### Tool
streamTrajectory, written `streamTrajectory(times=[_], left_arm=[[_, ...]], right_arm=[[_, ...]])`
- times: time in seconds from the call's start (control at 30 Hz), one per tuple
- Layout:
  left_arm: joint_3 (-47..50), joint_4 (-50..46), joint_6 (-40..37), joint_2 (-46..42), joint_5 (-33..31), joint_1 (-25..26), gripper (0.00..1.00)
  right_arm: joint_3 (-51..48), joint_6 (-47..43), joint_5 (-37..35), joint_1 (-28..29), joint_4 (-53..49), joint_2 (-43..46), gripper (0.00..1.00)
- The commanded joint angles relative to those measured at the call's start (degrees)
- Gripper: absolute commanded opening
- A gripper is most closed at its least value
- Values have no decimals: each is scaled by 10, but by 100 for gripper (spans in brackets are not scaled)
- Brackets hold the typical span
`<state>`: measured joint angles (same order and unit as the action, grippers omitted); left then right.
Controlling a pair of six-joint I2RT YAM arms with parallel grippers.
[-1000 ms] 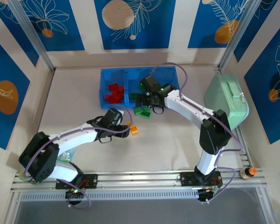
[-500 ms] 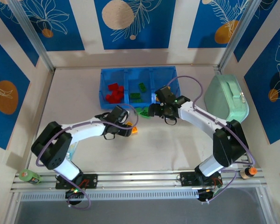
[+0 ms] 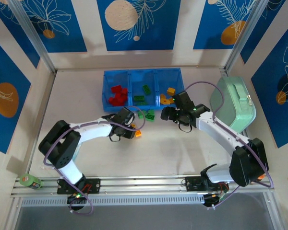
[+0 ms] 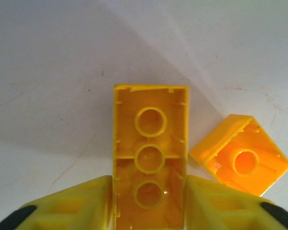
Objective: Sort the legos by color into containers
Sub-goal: Pick up the lego from the center of the table, then place the lego in the container.
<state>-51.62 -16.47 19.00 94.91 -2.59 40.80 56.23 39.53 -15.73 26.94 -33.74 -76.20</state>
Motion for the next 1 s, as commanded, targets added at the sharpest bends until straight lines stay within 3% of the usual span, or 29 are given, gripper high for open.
streamTrajectory(times=[0.0,0.1,0.57,0.67,0.97], left_arm=[[-16,-7,-5,7,6,5,35],[-19,-12,-4,-2,4,6,30],[-108,-31,-1,-62,30,12,29],[-154,-33,-7,-43,44,14,29],[-334,-44,-18,76,94,24,28]], right_arm=[[-20,11,18,-11,5,25,84],[-32,11,22,-19,9,33,84],[-48,29,-17,-34,-14,24,84],[-53,52,-50,-52,-43,22,86],[-96,52,-25,-81,-30,52,86]])
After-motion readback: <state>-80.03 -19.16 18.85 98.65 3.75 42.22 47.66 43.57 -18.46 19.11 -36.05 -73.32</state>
